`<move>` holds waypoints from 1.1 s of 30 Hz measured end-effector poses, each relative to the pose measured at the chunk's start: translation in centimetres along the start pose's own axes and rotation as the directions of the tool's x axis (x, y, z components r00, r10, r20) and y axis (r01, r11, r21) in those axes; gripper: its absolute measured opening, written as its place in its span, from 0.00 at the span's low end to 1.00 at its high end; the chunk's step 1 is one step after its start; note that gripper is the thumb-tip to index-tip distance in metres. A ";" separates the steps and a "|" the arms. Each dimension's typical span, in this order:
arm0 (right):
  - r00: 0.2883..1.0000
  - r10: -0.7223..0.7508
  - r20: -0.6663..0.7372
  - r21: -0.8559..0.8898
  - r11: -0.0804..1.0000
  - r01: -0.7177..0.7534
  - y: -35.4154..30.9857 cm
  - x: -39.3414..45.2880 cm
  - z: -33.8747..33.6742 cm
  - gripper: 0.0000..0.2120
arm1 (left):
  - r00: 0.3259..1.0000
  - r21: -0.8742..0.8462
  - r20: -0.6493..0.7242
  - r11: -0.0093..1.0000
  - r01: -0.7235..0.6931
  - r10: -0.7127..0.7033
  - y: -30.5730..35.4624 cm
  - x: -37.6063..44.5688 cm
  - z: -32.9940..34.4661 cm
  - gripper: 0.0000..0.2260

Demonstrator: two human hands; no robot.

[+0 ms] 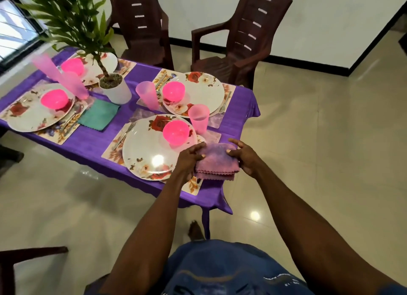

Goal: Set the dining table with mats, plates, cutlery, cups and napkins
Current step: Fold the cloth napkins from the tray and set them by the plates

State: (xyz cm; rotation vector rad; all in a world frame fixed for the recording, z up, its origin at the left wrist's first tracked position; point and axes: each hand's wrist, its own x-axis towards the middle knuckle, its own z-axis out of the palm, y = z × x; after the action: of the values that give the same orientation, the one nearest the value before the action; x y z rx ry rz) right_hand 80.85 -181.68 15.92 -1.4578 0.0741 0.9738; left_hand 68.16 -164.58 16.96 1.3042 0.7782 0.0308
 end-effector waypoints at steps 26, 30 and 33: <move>0.917 -0.099 0.386 -0.791 0.476 0.384 -8.6 14.5 -2.1 0.15 | 0.799 0.253 -0.579 0.967 -0.015 0.164 -3.6 5.1 12.8 0.30; 0.905 -0.139 0.402 -0.788 0.451 0.419 -8.4 15.4 -2.0 0.13 | 0.760 0.288 -0.617 0.957 -0.023 0.203 -3.6 5.2 13.8 0.27; 0.894 -0.163 0.418 -0.802 0.397 0.447 -8.5 16.3 -2.0 0.13 | 0.784 0.314 -0.591 0.949 0.007 0.190 -3.1 5.1 14.5 0.21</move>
State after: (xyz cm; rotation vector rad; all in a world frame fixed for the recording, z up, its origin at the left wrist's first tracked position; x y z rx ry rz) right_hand 97.20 -173.58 12.73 -2.1571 -1.0730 0.9069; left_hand 78.42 -175.57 12.54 1.6503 1.3169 0.4586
